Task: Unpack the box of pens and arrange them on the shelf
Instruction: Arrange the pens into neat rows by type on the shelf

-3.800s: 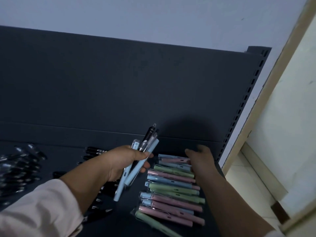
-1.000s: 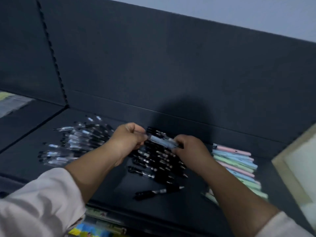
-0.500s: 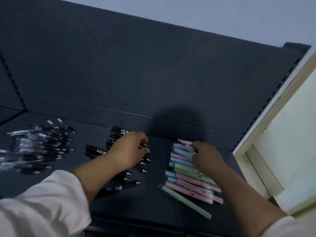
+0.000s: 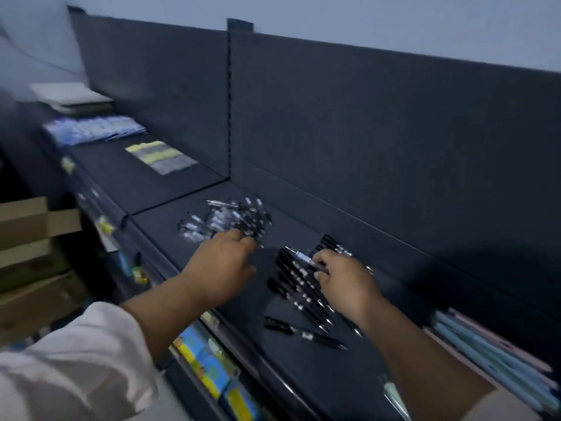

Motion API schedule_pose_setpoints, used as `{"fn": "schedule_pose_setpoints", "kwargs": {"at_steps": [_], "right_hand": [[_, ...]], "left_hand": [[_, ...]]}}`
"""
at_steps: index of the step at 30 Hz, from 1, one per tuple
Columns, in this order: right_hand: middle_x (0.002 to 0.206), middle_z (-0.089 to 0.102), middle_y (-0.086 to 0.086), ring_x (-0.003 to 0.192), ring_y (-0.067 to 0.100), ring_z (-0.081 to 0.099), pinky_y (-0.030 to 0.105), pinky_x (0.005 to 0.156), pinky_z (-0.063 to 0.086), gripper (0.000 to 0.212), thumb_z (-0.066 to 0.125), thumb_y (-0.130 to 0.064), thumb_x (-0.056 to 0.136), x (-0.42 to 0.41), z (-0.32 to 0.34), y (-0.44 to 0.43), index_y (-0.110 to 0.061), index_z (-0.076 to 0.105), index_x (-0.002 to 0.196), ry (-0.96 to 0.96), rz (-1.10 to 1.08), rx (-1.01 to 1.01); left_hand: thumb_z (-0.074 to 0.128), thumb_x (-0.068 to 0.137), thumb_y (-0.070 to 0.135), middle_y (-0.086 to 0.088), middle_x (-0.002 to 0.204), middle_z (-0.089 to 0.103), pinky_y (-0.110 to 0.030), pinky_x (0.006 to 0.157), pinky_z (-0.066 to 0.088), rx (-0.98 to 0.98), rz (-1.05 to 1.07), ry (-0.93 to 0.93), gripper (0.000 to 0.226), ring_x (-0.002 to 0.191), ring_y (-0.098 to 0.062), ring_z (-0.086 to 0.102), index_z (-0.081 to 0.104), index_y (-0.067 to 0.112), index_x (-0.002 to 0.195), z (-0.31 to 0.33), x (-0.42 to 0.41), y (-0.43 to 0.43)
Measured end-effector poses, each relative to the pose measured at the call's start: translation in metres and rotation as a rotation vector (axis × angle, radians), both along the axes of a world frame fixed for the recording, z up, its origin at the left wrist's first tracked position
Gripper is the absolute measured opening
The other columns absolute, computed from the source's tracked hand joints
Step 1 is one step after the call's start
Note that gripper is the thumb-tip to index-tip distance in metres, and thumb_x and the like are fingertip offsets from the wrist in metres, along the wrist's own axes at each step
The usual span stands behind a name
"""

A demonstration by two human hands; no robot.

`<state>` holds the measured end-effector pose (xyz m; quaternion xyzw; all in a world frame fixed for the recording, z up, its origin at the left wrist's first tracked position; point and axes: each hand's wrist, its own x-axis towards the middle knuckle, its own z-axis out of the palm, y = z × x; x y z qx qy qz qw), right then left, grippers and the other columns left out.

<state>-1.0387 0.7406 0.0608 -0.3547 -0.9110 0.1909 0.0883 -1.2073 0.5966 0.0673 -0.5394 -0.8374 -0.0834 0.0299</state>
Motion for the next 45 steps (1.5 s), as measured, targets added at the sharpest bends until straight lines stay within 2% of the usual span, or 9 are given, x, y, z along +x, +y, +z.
{"fn": "schedule_pose_setpoints", "kwargs": {"at_steps": [4, 10, 14, 18, 23, 28, 36, 45], "right_hand": [[0.107, 0.063, 0.003, 0.089, 0.022, 0.056, 0.028, 0.072, 0.043, 0.02, 0.047, -0.018, 0.094, -0.06, -0.005, -0.017, -0.023, 0.057, 0.111, -0.017, 0.103, 0.014], [0.123, 0.058, 0.004, 0.104, 0.025, 0.058, 0.025, 0.074, 0.041, 0.038, 0.044, -0.006, 0.091, -0.147, -0.01, -0.033, -0.021, 0.055, 0.124, -0.089, 0.117, 0.083], [0.125, 0.056, 0.009, 0.112, 0.029, 0.054, 0.033, 0.088, 0.043, 0.039, 0.047, -0.005, 0.088, -0.198, -0.01, -0.04, -0.018, 0.055, 0.124, -0.156, 0.004, 0.193], [0.137, 0.046, 0.006, 0.127, 0.028, 0.04, 0.039, 0.101, 0.034, 0.043, 0.05, -0.017, 0.092, -0.251, -0.003, -0.067, -0.018, 0.046, 0.135, -0.201, -0.045, 0.279], [0.145, 0.039, 0.002, 0.133, 0.024, 0.032, 0.04, 0.11, 0.024, 0.047, 0.044, -0.031, 0.098, -0.335, 0.001, -0.131, -0.02, 0.036, 0.143, -0.136, 0.13, 0.278], [0.148, 0.033, 0.0, 0.136, 0.022, 0.026, 0.037, 0.113, 0.019, 0.05, 0.043, -0.036, 0.098, -0.424, 0.003, -0.197, -0.022, 0.032, 0.145, -0.125, 0.344, 0.274], [0.143, 0.037, -0.003, 0.131, 0.022, 0.033, 0.035, 0.11, 0.026, 0.049, 0.048, -0.035, 0.096, -0.549, -0.029, -0.271, -0.024, 0.037, 0.142, -0.137, 0.648, 0.176], [0.144, 0.037, 0.002, 0.131, 0.024, 0.034, 0.035, 0.107, 0.032, 0.051, 0.046, -0.034, 0.097, -0.718, -0.07, -0.299, -0.02, 0.034, 0.145, -0.222, 0.832, 0.085]], "left_hand": [[0.056, 0.088, 0.037, -0.005, 0.12, 0.05, -0.038, 0.091, 0.044, 0.023, 0.118, -0.022, 0.039, 0.115, -0.03, 0.048, 0.052, 0.02, 0.122, -0.002, -0.038, -0.036], [0.054, 0.09, 0.039, -0.003, 0.121, 0.049, -0.038, 0.095, 0.042, 0.053, 0.203, -0.06, 0.042, 0.115, -0.027, 0.048, 0.048, 0.025, 0.129, -0.014, -0.106, -0.082], [0.055, 0.089, 0.035, -0.004, 0.12, 0.05, -0.038, 0.094, 0.043, 0.064, 0.217, -0.084, 0.042, 0.115, -0.027, 0.048, 0.049, 0.022, 0.129, -0.015, -0.163, -0.111], [0.055, 0.089, 0.033, -0.005, 0.118, 0.051, -0.035, 0.09, 0.044, 0.071, 0.231, -0.092, 0.039, 0.112, -0.027, 0.049, 0.053, 0.019, 0.126, -0.016, -0.222, -0.146], [0.058, 0.086, 0.034, -0.004, 0.111, 0.053, -0.039, 0.086, 0.046, 0.065, 0.29, -0.078, 0.036, 0.106, -0.027, 0.051, 0.055, 0.019, 0.119, -0.012, -0.293, -0.207], [0.059, 0.088, 0.035, -0.005, 0.116, 0.05, -0.035, 0.092, 0.042, 0.054, 0.464, -0.133, 0.037, 0.109, -0.027, 0.049, 0.054, 0.019, 0.121, -0.012, -0.353, -0.28], [0.055, 0.09, 0.03, 0.0, 0.126, 0.051, -0.037, 0.094, 0.047, 0.032, 0.764, -0.206, 0.041, 0.112, -0.02, 0.051, 0.05, 0.022, 0.13, -0.043, -0.422, -0.363], [0.057, 0.09, 0.039, -0.001, 0.128, 0.05, -0.038, 0.094, 0.045, -0.035, 0.994, -0.237, 0.046, 0.116, -0.021, 0.048, 0.048, 0.024, 0.132, -0.073, -0.55, -0.401]]}}
